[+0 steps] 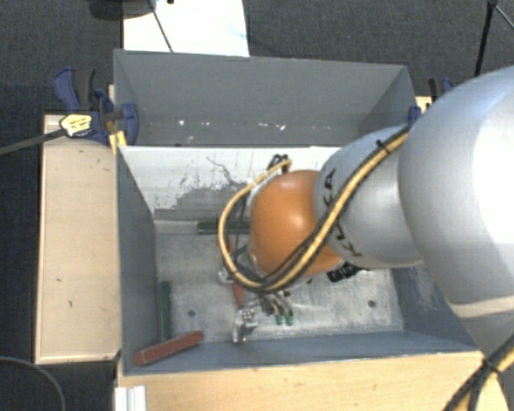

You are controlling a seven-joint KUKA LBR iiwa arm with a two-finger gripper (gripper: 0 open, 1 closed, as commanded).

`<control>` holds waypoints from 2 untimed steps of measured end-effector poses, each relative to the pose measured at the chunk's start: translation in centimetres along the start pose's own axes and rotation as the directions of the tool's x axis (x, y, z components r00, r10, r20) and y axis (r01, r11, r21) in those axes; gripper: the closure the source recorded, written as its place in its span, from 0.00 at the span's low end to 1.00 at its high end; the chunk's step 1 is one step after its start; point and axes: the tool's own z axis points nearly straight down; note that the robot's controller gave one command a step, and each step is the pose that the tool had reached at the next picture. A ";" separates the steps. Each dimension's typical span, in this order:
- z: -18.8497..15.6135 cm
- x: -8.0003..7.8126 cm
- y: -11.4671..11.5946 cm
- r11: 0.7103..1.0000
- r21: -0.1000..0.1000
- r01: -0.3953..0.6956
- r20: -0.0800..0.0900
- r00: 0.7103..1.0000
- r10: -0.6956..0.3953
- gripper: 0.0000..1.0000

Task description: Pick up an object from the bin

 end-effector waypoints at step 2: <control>-0.5 -4.0 -9.1 0.997 0.001 0.074 0.016 0.997 -0.074 1.00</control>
Offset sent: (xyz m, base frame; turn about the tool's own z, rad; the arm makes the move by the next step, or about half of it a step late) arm 0.0404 -0.0882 -0.0016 -0.0783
